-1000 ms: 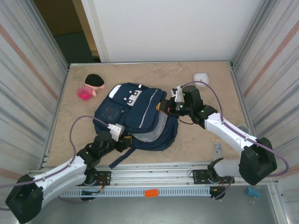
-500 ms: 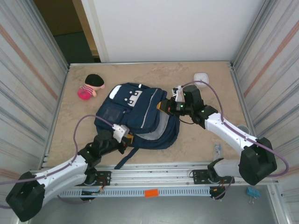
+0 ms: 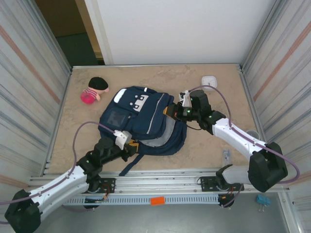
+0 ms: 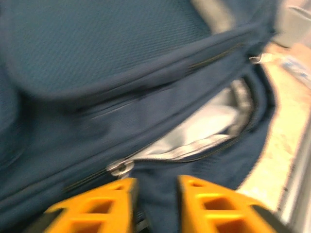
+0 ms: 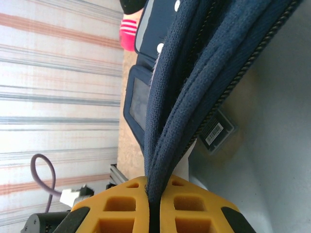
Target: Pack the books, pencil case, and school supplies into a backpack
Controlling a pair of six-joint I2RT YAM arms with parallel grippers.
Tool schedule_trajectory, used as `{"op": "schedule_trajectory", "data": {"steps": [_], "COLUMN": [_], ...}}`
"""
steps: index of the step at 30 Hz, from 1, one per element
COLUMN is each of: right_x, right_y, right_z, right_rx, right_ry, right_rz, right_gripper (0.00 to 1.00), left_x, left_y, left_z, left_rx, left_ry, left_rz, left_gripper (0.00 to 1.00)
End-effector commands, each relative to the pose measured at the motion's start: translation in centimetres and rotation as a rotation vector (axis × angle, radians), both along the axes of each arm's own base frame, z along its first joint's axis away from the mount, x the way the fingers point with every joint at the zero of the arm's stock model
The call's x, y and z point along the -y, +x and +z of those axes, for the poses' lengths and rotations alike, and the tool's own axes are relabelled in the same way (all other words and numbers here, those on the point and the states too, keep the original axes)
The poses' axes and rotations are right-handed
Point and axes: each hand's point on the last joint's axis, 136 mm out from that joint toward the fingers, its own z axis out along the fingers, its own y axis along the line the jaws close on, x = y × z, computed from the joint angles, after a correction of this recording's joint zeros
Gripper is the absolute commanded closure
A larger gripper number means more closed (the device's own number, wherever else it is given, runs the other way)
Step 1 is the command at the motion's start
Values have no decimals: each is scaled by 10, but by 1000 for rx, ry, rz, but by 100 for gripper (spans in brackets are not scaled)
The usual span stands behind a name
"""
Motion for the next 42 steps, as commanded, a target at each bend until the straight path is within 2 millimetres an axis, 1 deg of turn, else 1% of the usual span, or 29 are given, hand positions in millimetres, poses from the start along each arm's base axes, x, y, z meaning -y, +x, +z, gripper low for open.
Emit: {"op": "schedule_trajectory", "data": {"steps": [1,4,6,8,12,14,16,19,22,25,27,32,36,42], "right_x": [2,-3,-7,-9,-14,-17,-19,-21,-21,-21,-22,-22,-20,-20], "right_y": [7,5,3,3,3,2,2,2,2,3,4,5,5,5], "right_z": [25,41,53,59,63,65,64,62,59,56,52,47,41,39], "right_rx": [62,83,113,129,135,137,135,129,123,121,114,103,96,93], "right_ry": [51,72,76,72,81,85,86,85,86,82,82,81,69,66], "right_rz": [-11,15,28,36,52,61,67,72,72,67,65,60,45,37], "right_gripper": [100,100,100,100,100,100,100,100,100,100,100,100,100,100], "left_x": [-24,-24,-18,-12,-3,1,7,16,20,22,26,23,27,33], "left_y": [18,19,18,19,25,27,30,32,33,28,22,17,9,-2], "left_z": [1,-2,-4,-4,-6,-8,-5,8,17,19,22,22,21,20], "left_rx": [-17,-7,7,22,52,61,80,129,165,173,179,182,167,107], "left_ry": [53,84,101,105,125,141,139,78,38,35,20,14,1,-42], "left_rz": [179,172,127,94,61,44,20,1,-8,-40,-78,-86,-130,-181], "left_gripper": [58,50,45,41,39,39,41,46,56,66,74,92,100,100]}}
